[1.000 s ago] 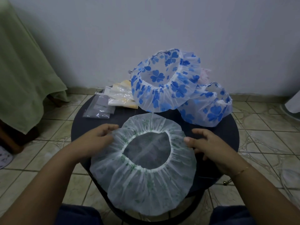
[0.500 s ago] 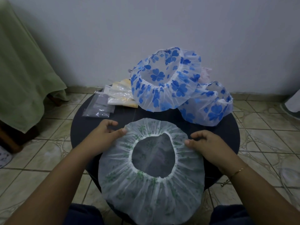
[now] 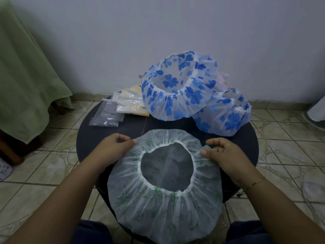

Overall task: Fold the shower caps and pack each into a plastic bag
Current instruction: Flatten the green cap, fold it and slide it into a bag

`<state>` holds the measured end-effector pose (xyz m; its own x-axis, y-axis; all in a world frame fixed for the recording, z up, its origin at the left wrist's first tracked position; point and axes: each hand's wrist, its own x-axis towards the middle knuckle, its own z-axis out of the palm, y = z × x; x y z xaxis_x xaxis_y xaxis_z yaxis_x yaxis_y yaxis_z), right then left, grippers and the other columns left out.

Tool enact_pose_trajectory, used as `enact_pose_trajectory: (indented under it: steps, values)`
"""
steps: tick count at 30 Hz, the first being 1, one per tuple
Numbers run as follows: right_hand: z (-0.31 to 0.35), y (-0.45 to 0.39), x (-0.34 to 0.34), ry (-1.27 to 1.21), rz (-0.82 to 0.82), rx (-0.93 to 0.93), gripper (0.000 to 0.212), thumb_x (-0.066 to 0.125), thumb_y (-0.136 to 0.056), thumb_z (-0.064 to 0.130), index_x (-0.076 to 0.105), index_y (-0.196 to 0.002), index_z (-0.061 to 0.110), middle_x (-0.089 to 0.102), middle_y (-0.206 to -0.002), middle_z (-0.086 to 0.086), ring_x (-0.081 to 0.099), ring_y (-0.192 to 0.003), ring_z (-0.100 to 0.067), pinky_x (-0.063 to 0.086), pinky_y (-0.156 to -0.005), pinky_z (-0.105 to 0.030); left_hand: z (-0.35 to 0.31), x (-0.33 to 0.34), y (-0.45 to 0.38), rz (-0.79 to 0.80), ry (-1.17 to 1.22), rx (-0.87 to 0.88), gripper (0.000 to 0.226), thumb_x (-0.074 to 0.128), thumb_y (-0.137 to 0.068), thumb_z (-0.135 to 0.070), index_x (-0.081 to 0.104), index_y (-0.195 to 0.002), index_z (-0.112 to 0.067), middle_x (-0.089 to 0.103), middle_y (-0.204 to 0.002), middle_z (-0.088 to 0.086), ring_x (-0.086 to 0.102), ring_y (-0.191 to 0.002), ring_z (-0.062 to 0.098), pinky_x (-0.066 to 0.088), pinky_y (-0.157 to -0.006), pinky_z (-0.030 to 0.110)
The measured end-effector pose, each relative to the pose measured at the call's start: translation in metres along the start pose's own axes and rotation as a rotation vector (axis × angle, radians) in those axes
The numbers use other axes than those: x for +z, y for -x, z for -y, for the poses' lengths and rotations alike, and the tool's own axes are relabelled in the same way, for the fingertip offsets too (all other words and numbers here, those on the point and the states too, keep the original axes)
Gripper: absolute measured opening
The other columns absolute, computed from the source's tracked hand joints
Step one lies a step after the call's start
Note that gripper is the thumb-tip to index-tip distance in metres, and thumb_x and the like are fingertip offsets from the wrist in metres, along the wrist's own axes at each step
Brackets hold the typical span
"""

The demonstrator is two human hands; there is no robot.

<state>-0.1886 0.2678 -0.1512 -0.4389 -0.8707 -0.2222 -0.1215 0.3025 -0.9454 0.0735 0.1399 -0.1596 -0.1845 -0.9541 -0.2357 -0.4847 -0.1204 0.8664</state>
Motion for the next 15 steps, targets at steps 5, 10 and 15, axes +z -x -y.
enact_pose_trajectory:
  steps: [5,10,15]
  values:
    - [0.000,-0.005,-0.009,0.000,-0.108,0.019,0.029,0.072,-0.079,0.002,0.056,-0.103,0.008,0.064,-0.083,-0.010,0.059,-0.066,-0.017,0.049,-0.059,-0.023,0.006,-0.012,-0.006,-0.082,0.045,0.018,0.022,0.070,-0.083,-0.021,0.054,-0.098,-0.020,0.064,-0.079,0.006,0.055,-0.062,0.021,0.045,-0.056,0.030]
    - [-0.004,-0.007,-0.007,0.035,-0.104,-0.021,0.021,0.070,-0.081,0.003,0.054,-0.095,0.008,0.061,-0.082,-0.013,0.058,-0.066,-0.020,0.049,-0.060,-0.027,0.009,-0.018,-0.005,0.053,0.006,0.085,0.015,0.056,-0.092,-0.008,0.063,-0.082,-0.019,0.063,-0.073,0.004,0.051,-0.059,0.016,0.041,-0.053,0.028]
    - [-0.001,-0.006,-0.011,-0.028,0.003,-0.021,0.023,0.069,-0.083,0.012,0.053,-0.099,0.018,0.067,-0.086,-0.014,0.066,-0.073,-0.023,0.055,-0.068,-0.033,0.000,-0.017,0.006,0.199,0.189,0.011,0.012,0.068,-0.081,-0.020,0.075,-0.091,-0.017,0.074,-0.087,0.003,0.066,-0.071,0.014,0.049,-0.064,0.026]
